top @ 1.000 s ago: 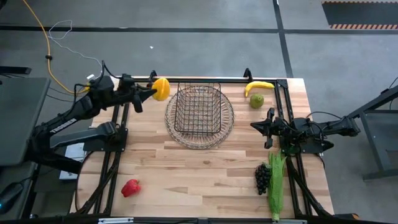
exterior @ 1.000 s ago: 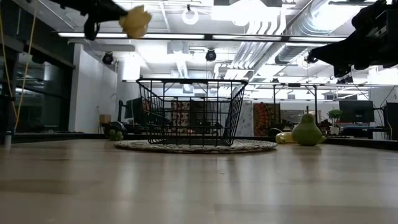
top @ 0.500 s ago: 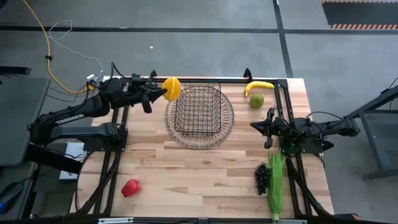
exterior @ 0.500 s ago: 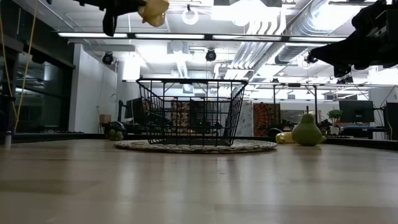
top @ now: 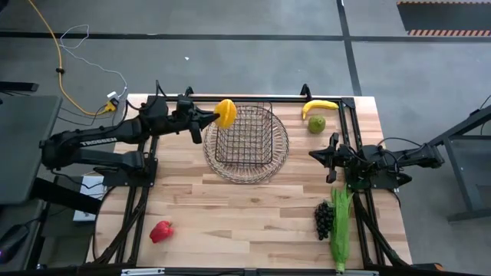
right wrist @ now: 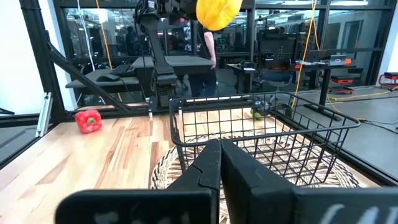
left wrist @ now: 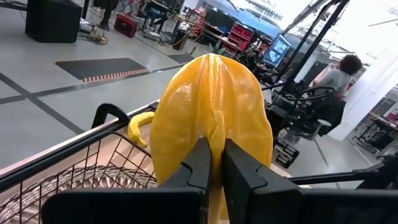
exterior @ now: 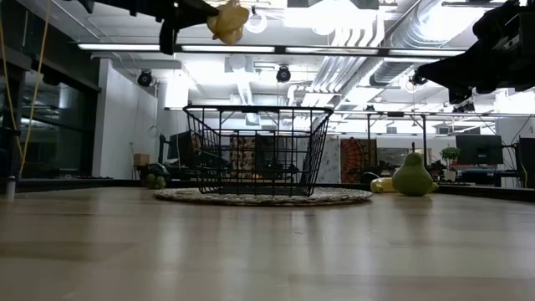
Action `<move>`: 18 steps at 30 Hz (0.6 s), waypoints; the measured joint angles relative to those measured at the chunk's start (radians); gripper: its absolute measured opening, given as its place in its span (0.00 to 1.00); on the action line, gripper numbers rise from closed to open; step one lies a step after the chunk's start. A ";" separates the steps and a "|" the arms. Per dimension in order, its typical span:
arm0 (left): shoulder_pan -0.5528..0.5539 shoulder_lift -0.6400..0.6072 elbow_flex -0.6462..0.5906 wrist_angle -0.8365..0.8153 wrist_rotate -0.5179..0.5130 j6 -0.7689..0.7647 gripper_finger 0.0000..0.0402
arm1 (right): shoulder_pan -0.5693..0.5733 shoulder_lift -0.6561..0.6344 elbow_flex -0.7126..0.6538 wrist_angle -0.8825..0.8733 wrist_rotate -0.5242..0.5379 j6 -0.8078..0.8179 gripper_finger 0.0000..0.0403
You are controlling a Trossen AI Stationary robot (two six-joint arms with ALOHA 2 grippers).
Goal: Build produce basket
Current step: Put the starfruit into the wire basket
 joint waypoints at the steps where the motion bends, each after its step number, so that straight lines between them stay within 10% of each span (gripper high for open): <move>1: 0.000 0.009 0.000 0.005 0.000 0.000 0.02 | 0.000 0.000 0.000 0.000 0.000 0.000 0.00; 18: 0.002 0.037 0.000 0.022 0.034 0.034 0.02 | 0.000 0.000 0.000 0.000 0.000 0.000 0.00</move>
